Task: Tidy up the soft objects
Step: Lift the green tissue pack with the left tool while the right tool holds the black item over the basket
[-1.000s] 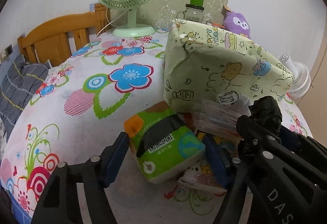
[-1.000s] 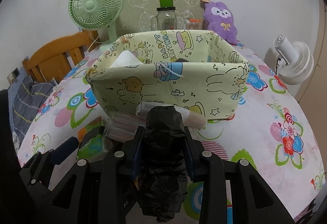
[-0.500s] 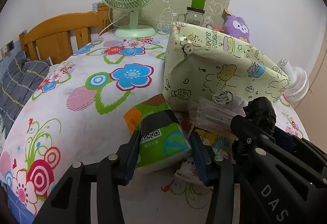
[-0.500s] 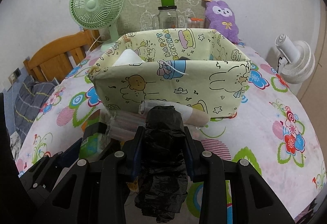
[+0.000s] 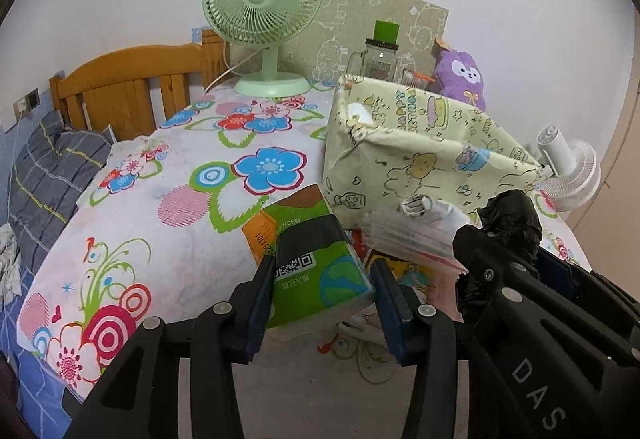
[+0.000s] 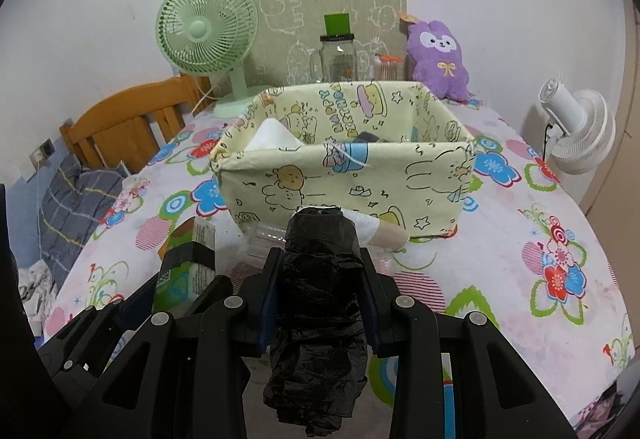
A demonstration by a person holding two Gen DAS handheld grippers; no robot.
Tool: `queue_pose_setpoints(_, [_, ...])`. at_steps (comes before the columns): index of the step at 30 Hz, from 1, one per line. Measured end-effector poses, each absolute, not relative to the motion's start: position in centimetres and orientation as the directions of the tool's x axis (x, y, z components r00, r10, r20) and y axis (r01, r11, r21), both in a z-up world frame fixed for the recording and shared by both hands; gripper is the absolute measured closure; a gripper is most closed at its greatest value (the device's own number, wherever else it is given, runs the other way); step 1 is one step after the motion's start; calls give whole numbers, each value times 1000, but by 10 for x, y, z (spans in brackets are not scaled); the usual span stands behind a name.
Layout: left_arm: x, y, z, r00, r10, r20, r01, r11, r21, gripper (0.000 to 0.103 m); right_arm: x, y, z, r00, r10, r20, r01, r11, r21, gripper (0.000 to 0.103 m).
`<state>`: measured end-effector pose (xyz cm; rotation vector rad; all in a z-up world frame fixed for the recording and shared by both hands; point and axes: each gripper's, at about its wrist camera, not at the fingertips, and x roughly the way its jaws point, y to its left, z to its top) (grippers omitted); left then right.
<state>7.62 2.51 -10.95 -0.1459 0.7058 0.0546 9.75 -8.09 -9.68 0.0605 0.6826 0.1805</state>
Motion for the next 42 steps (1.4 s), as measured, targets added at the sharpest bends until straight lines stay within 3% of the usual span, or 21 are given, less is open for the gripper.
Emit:
queue_pose_setpoints(25, [54, -8, -35, 830, 22, -557, -69, 996, -64, 54, 65, -117, -26, 826, 188, -531, -137, 981, 134, 65])
queue_pose_setpoints(42, [73, -18, -20, 840, 0, -543, -46, 996, -71, 54, 78, -129, -7, 842, 175, -510, -125, 983, 130, 65])
